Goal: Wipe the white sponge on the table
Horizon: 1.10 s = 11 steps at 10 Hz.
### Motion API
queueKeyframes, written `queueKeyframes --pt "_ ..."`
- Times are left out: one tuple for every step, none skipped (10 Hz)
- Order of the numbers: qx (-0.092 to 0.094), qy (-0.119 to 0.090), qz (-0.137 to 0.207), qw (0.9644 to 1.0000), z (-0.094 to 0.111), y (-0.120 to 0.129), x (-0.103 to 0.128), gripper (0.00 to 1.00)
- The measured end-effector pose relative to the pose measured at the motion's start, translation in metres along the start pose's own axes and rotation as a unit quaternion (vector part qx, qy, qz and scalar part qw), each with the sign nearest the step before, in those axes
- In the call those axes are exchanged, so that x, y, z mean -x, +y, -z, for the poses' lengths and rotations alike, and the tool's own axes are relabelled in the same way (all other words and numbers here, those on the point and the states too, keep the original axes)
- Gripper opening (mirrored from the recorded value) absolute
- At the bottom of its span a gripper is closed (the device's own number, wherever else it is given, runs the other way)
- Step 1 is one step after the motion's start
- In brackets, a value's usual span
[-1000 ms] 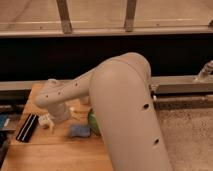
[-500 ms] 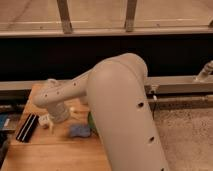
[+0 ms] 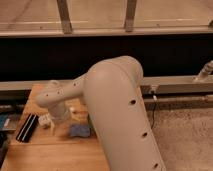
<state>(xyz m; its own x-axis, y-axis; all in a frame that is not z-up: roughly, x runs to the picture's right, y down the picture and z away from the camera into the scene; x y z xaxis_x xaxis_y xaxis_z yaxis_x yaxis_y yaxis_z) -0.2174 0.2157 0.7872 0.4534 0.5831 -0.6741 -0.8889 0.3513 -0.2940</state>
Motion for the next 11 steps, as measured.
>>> queueKeyframes --pt "0.002 0.009 -0.003 1.0000 -0.007 0.000 0.000 0.80" --pt "0.003 0.014 -0.006 0.9999 -0.011 0.000 -0.001 0.80" --pt "0.004 0.018 -0.007 0.9998 -0.014 0.000 -0.001 0.80" --pt "0.005 0.022 -0.010 0.9997 -0.017 0.001 -0.003 0.80" --pt "0.005 0.025 -0.017 0.9995 -0.019 -0.002 -0.007 0.80" --pt "0.006 0.028 -0.021 0.9994 -0.022 -0.003 -0.009 0.80" --pt "0.007 0.032 -0.027 0.9991 -0.025 -0.005 -0.012 0.80" --pt "0.009 0.034 -0.029 0.9990 -0.027 -0.005 -0.013 0.80" --pt "0.011 0.038 -0.030 0.9988 -0.031 -0.005 -0.014 0.80" --pt "0.014 0.039 -0.032 0.9986 -0.034 -0.004 -0.013 0.80" --pt "0.016 0.039 -0.036 0.9984 -0.035 -0.006 -0.012 0.80"
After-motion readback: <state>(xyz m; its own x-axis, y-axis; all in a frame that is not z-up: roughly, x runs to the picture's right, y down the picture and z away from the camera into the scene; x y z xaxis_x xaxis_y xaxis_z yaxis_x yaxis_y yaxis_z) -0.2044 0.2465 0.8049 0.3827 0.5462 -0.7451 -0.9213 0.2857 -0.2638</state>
